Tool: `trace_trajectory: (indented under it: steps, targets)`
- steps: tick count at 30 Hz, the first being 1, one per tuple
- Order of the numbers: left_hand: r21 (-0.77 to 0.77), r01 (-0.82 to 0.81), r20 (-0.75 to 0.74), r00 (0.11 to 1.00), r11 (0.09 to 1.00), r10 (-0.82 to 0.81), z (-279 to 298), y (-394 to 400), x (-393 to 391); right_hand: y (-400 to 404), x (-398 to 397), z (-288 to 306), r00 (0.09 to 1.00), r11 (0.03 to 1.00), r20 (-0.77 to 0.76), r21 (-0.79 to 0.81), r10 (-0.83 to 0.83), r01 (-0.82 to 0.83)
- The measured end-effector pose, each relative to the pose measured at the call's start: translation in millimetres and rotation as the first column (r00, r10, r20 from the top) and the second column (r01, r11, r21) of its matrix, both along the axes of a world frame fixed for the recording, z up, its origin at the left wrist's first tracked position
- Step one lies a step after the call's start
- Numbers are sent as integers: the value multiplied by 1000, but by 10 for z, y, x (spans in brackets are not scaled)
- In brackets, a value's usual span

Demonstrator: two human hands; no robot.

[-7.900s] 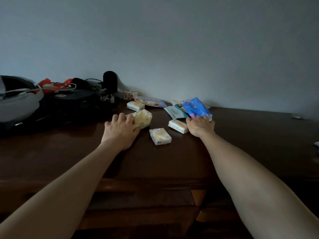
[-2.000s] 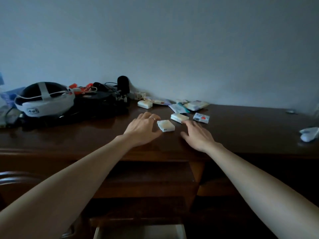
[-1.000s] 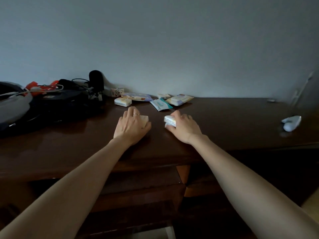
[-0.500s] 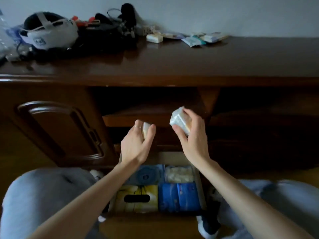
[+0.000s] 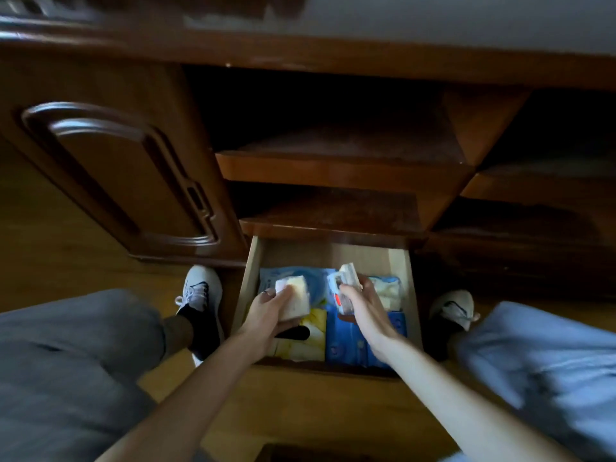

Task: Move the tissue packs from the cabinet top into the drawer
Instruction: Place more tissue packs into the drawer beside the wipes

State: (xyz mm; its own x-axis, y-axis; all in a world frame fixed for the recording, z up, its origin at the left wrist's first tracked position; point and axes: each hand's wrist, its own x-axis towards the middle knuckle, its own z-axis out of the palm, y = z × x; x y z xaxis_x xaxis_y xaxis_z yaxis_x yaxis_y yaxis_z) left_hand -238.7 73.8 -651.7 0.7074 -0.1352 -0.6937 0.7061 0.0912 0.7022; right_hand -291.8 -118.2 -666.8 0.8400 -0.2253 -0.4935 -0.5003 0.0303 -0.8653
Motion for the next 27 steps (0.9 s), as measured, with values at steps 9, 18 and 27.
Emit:
trace_trajectory:
  steps: [9,18,27]
  targets:
    - [-243,186,-28,980,952,-199,38,-213,-82,292,-10,64,970,961,126,-208,209,-180]
    - [-3,327,83,942,945,-325,-223,-355,-56,57,35,-27,987,949,95,-299,130,-96]
    - [727,375,186,699,575,-691,-902,-22,129,-888,749,-429,864,359,-324,-810,386,-464]
